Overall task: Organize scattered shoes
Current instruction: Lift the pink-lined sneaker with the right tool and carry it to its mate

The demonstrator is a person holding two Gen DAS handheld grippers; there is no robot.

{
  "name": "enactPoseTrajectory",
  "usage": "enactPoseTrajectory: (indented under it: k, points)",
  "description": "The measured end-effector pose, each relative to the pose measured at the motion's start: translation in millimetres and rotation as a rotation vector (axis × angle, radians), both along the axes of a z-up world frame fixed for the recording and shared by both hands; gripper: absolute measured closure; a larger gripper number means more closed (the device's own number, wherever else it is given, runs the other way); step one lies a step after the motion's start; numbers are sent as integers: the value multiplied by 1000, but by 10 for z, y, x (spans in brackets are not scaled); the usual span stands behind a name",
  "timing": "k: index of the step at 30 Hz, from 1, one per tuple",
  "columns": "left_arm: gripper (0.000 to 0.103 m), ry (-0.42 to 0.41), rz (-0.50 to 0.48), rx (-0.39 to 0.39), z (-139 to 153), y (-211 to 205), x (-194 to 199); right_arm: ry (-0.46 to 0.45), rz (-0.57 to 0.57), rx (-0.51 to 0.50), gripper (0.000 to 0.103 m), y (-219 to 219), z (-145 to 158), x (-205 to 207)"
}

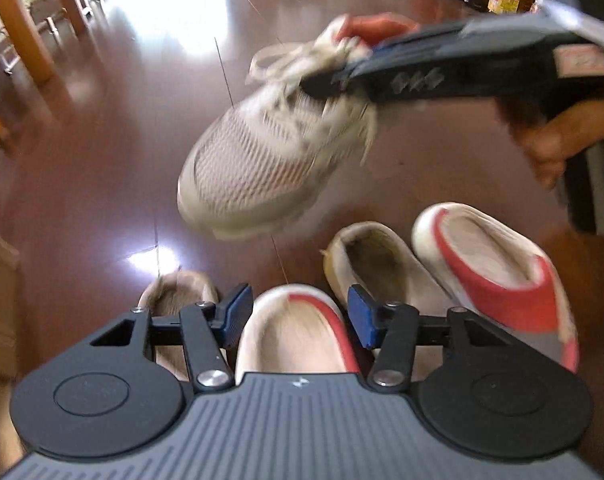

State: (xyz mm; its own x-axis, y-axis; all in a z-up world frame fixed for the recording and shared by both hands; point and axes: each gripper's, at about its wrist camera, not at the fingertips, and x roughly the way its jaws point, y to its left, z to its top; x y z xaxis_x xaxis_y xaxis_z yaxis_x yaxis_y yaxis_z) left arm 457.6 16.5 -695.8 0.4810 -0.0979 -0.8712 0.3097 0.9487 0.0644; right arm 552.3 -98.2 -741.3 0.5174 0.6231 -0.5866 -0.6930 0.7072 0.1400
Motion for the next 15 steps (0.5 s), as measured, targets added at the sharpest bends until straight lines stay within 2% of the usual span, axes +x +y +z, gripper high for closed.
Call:
enactPoseTrajectory:
  k: [3,15]
  points:
    - [46,-11,-9,34,295,-81,-427,4,143,-50,83,-277,128,-615]
    - [45,97,-75,197,938,-902,-2252,28,713,-246,82,-1338,606,-3041]
